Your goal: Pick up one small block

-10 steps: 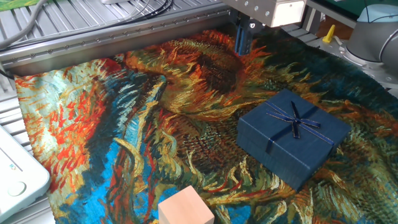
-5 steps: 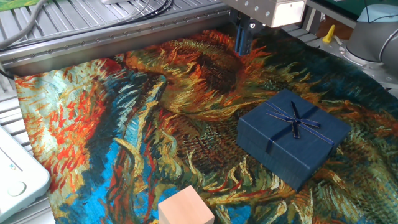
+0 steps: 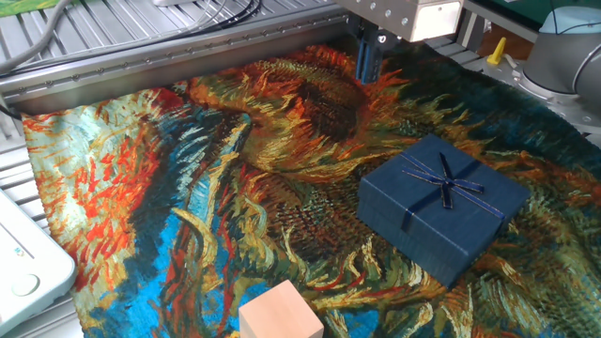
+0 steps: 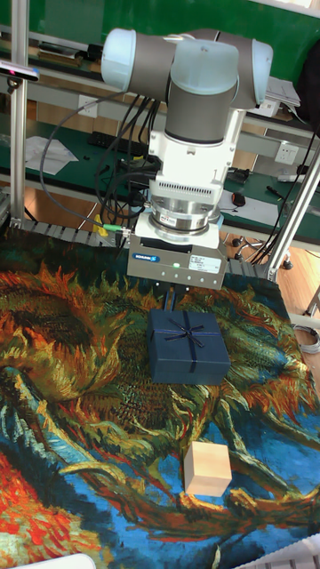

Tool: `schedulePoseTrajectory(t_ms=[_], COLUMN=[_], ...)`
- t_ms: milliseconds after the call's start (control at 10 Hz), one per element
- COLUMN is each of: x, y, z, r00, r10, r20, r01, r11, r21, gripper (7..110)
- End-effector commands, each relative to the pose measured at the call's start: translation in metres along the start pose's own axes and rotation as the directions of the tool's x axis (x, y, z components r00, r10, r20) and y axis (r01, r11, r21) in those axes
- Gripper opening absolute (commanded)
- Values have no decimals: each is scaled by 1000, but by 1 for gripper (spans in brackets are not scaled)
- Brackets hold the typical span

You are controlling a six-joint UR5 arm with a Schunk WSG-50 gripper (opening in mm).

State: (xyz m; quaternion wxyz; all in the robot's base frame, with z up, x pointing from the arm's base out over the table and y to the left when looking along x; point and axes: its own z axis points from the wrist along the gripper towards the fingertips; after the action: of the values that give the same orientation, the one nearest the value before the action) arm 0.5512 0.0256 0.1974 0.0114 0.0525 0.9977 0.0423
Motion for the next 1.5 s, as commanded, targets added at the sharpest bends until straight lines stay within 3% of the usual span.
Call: schedulePoseTrajectory(t_ms=[0,1400], x=[1,7], y=[4,3], z=[-1,1], r00=[1000,1000], r10=[1,3], r20=[-7,-30], r01=[-1,-3], r11=[1000,1000], r21=[-15,-14], gripper=[7,7])
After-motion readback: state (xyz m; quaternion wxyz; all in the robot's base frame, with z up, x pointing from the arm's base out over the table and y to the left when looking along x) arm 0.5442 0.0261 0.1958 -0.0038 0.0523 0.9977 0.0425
